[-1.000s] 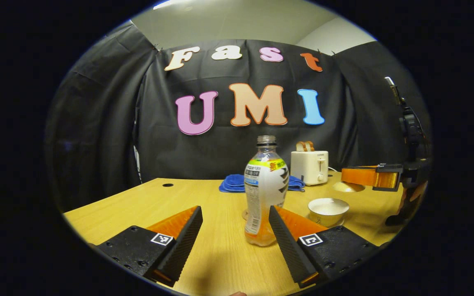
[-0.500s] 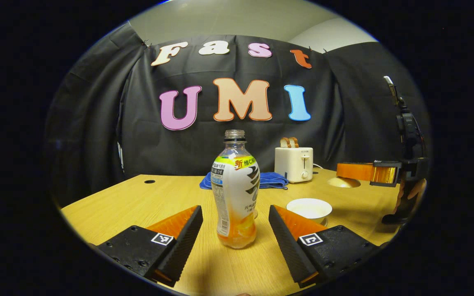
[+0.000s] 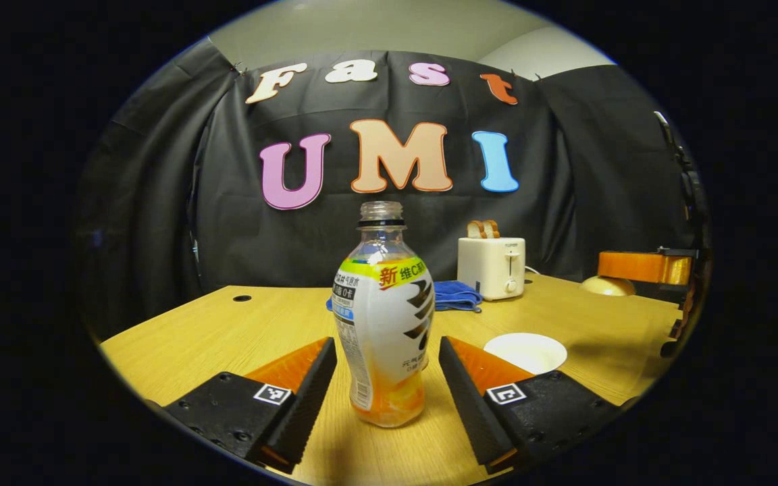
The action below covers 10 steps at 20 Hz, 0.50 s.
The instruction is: Open the teacup lid with one hand, grasp the water bottle and pour water into the teacup with the other hand; after pouring, place the water bottle on the coaster and then close the teacup lid.
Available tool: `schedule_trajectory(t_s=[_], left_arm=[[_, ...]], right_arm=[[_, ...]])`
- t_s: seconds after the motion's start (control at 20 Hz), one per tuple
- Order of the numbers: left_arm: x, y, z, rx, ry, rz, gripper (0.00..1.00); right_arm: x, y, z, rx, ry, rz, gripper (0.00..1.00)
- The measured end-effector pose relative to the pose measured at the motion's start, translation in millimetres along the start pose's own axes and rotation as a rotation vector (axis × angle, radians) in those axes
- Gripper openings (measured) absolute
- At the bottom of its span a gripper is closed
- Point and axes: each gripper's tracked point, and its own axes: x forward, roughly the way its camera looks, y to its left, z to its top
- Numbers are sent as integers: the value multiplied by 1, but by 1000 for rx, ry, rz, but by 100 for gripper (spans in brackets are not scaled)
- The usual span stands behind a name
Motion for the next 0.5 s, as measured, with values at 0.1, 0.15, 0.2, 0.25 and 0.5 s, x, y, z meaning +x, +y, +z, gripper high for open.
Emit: schedule_trajectory(t_s=[0.1, 0.15, 0.2, 0.25, 0.5], left_arm=[[4, -1, 0, 0, 10, 1, 76], [4, -2, 0, 2, 10, -1, 73], [5, -2, 0, 3, 12, -2, 68], [4, -2, -1, 2, 12, -3, 68], [6, -3, -3, 27, 23, -6, 55]], right_arm=[[-2, -3, 2, 13, -3, -2, 31], [-2, -5, 2, 19, -1, -2, 31], [-2, -6, 2, 22, -1, -4, 31], [-3, -7, 2, 23, 1, -6, 31], [-2, -6, 2, 31, 3, 5, 31]])
